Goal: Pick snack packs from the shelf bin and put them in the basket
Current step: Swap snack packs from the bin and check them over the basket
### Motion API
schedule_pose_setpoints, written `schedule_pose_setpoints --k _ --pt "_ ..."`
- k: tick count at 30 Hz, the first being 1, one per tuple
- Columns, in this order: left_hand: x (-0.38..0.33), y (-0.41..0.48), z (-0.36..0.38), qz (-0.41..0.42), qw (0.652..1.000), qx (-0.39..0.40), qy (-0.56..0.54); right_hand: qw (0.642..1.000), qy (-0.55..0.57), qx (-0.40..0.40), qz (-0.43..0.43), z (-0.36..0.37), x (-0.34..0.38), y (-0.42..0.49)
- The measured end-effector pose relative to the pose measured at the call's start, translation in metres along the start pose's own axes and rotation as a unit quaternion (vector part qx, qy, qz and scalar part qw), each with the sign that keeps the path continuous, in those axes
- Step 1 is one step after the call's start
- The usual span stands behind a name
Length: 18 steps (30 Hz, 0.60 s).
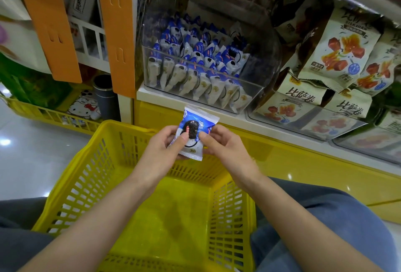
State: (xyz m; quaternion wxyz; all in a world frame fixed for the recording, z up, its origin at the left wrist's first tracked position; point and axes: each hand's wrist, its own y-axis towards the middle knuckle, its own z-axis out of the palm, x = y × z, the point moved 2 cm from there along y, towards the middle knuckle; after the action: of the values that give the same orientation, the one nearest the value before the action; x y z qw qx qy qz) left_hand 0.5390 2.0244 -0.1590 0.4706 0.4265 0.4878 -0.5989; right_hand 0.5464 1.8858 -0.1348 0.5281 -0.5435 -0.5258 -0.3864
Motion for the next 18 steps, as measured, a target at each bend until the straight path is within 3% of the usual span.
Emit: schedule_pose_setpoints --k 5,11,15,18 --pt "-0.011 0.002 0.000 0.098 0.983 -0.028 0.154 0.999 -0.016 -0.014 -0.038 -0.003 0.009 -0.005" --pt "-0.056 0.019 0.002 0.246 0.901 -0.044 0.354 0.982 -0.113 -0.044 -0.146 -0.024 0.052 -0.001" --pt "-0.101 0.040 -0.004 0.342 0.847 -0.076 0.401 0.936 -0.210 -0.150 -0.239 -0.049 0.104 0.024" --pt "-0.114 0.063 -0.009 0.340 0.794 -0.073 0.499 0.889 -0.321 -0.211 -0.248 -0.062 0.137 0.060"
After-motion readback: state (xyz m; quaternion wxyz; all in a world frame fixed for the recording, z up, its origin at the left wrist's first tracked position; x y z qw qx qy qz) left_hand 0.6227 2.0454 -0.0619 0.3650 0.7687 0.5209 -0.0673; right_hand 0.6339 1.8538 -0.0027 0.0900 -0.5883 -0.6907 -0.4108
